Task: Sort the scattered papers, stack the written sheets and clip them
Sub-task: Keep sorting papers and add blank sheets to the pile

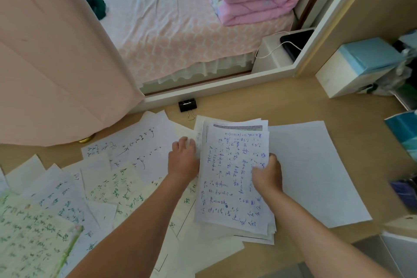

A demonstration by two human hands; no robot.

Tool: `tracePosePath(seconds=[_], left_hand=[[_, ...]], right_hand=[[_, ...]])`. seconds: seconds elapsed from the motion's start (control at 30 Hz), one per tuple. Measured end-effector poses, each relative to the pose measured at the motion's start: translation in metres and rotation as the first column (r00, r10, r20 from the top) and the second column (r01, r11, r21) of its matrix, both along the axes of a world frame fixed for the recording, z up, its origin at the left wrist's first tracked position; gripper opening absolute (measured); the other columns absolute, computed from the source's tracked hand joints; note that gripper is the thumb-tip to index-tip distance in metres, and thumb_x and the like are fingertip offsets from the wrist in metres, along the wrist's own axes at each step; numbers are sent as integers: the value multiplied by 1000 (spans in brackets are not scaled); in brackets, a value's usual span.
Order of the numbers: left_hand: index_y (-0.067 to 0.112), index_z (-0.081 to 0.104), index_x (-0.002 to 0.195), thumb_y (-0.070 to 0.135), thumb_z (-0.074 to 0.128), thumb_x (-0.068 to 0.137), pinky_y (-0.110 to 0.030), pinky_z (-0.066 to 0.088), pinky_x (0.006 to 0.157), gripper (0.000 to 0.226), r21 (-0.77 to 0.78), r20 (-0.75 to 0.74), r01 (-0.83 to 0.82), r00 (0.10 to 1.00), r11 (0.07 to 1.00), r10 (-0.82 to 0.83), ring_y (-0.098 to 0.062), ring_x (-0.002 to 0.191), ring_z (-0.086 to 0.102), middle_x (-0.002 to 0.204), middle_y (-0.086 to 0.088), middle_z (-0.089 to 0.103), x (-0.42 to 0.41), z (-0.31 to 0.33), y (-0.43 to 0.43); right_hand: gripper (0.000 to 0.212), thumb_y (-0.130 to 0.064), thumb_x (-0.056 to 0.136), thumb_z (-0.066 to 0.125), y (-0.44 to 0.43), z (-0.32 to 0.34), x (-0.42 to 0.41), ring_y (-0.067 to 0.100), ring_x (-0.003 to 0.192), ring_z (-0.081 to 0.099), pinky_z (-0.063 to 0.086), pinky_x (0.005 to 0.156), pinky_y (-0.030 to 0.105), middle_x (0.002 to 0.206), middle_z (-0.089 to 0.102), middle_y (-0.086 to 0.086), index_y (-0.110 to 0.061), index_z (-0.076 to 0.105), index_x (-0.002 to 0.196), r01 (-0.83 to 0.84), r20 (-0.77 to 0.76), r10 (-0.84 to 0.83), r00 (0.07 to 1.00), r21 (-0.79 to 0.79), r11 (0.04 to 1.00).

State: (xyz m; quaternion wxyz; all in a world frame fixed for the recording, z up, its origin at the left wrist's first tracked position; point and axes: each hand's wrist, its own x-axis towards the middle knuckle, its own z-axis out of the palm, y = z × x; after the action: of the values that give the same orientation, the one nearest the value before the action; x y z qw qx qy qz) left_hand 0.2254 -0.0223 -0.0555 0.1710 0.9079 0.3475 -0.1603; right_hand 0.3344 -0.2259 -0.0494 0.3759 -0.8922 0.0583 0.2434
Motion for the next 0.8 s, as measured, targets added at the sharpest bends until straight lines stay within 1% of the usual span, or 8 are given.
tracePosePath(seconds=[0.13,0.23,0.3,0.47,0.57,0.6,0.67,0.8], left_hand=[[29,32,150,50,62,87,-51,31,111,73,11,-21,117,993,993,-117,-38,147,9,163,-13,5,-14,-2,-7],[26,21,154,43,67,86,-52,29,112,83,-5,72,-61,996,998,61,-35,148,11,164,-13,-2,-25,-4,-4],[17,17,155,35,65,90,-50,30,114,84,7,96,-165,982,986,163,-35,147,17,164,-15,6,-35,-5,4],[4,46,142,11,70,87,-50,52,96,61,57,144,-94,986,994,85,-38,134,44,147,-18,46,-61,-1,20],[11,58,132,16,64,91,-54,47,103,42,114,100,-59,994,992,48,-40,143,31,157,-14,35,-79,-4,29],[15,51,138,25,62,93,-53,42,108,48,99,80,-65,995,993,57,-39,147,24,160,-12,27,-85,-6,30],[20,31,152,43,61,93,-50,32,113,70,86,43,-119,992,989,116,-37,149,16,164,-12,16,-96,-7,33],[19,31,151,45,53,97,-48,42,104,64,200,5,-128,992,971,129,-36,142,32,159,-16,24,-112,-11,46]], right_hand=[[26,-13,75,56,5,-5,-6,28,90,63,60,73,45,105,58,3,-21,51,100,-48,-17,48,999,-45,998],[22,-8,83,57,5,3,-6,22,72,64,55,54,32,94,65,0,-22,53,100,-2,-99,5,995,34,999],[21,-6,87,58,1,4,-4,17,72,63,52,53,28,96,66,0,-20,55,103,3,-99,3,995,62,998],[32,-7,88,63,4,6,-2,21,87,63,54,64,31,113,66,8,-17,53,116,-28,-110,41,993,123,992],[73,-5,78,67,11,11,-13,28,105,56,55,84,42,130,52,9,-28,37,141,-215,94,214,972,-4,977],[87,-4,75,67,13,10,-18,32,119,46,49,95,45,141,40,11,-26,27,150,-315,217,340,915,-140,939],[85,-1,74,65,21,11,-31,35,135,30,35,108,50,153,27,14,-21,33,150,-488,405,603,688,-356,797],[60,-6,90,52,55,30,-72,20,145,22,18,120,43,158,26,-3,-33,45,144,-895,195,920,340,-232,380]])
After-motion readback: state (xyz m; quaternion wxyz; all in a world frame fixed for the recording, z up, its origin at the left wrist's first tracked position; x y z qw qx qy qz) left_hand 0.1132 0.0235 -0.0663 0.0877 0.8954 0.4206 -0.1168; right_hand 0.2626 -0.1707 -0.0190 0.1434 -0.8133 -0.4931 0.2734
